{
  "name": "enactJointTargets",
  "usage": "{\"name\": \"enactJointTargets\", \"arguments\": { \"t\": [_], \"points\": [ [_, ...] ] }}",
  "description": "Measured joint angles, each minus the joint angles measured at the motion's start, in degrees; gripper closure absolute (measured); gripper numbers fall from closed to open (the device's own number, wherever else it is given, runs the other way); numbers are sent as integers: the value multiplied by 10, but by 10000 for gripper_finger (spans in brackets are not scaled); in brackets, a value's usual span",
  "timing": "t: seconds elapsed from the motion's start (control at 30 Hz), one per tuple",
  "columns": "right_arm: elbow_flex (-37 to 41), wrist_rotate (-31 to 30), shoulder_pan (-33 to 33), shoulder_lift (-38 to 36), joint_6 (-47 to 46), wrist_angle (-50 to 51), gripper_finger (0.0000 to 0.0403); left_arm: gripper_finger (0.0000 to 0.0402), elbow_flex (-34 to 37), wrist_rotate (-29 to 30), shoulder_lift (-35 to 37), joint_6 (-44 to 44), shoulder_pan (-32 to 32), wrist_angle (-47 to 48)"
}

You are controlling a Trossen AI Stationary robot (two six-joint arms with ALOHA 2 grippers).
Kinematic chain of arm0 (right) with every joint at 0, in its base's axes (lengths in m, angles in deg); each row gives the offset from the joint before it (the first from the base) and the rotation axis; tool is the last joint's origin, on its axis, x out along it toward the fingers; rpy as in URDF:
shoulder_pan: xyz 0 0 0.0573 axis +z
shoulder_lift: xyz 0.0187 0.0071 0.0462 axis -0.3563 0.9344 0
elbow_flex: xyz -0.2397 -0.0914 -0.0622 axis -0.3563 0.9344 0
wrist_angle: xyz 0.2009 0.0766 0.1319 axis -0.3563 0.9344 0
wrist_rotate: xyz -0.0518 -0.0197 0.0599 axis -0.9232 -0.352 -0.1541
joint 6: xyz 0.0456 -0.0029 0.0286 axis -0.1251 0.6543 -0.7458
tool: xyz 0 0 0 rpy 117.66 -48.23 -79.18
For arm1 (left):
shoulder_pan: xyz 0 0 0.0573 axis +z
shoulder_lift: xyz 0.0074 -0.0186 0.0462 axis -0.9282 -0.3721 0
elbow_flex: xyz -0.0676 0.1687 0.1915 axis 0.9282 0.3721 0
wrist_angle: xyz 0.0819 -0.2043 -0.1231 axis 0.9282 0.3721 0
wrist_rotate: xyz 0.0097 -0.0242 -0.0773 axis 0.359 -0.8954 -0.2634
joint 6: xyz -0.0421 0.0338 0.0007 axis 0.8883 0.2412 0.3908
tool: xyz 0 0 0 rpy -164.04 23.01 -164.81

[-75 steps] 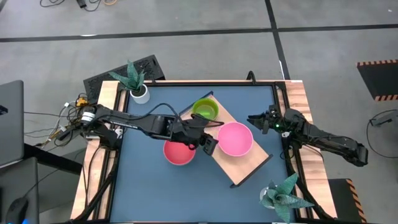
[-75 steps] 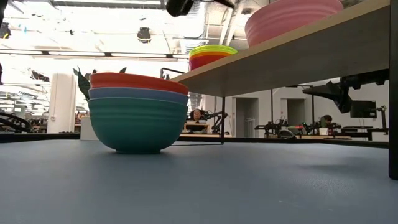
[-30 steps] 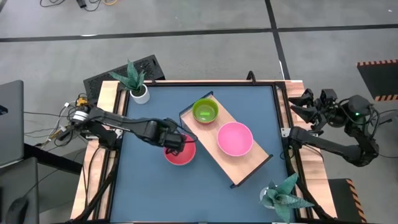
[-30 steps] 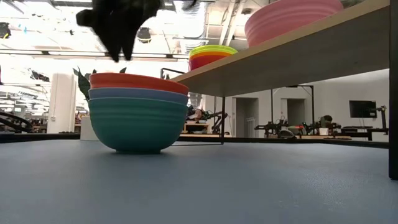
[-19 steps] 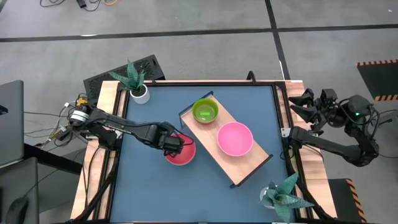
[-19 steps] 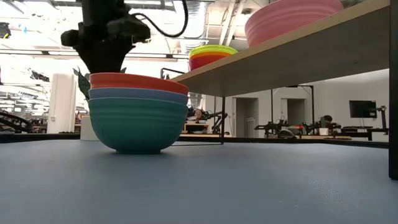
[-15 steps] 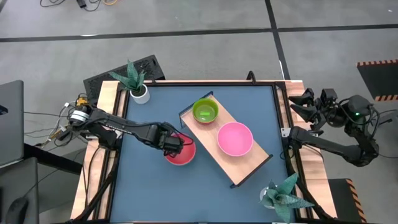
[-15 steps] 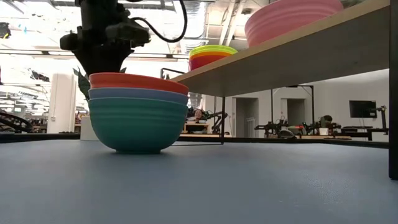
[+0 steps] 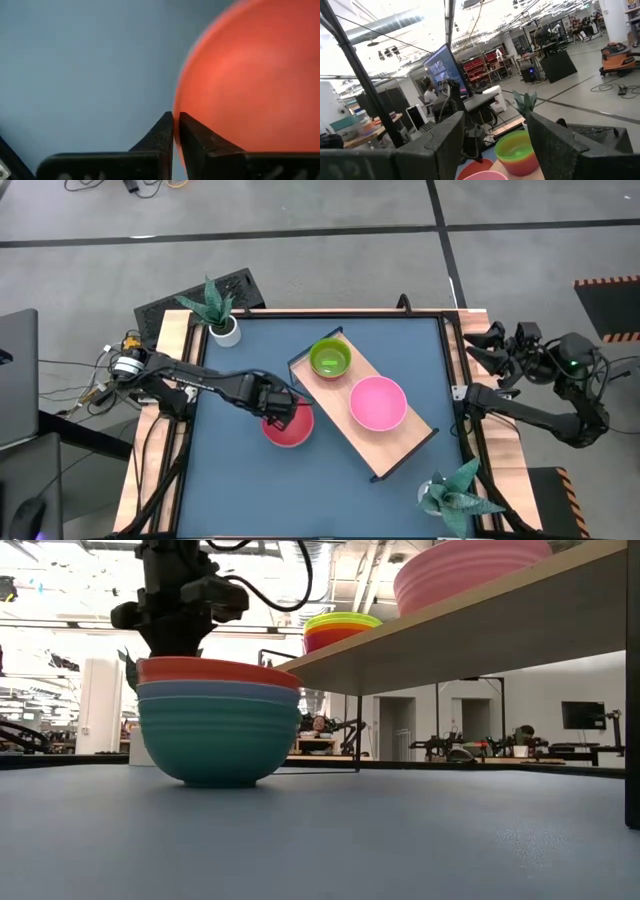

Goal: Place and stack bowls onto a shelf
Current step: Stack the orange bowl on top of the pink bowl on the shelf

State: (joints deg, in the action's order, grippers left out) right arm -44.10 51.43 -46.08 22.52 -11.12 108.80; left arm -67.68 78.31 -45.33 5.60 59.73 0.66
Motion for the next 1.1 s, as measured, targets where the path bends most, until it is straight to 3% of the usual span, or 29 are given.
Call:
{"name": "enactJointTargets", "arguments": {
  "t": [0.33, 1.1],
  "points": [
    [0, 0, 0, 0, 0, 9, 158, 401, -28, -22, 0, 13, 1, 4],
    [0, 0, 0, 0, -11, 42, 158, 401, -248, -10, 0, 18, -6, 18]
  ]
}}
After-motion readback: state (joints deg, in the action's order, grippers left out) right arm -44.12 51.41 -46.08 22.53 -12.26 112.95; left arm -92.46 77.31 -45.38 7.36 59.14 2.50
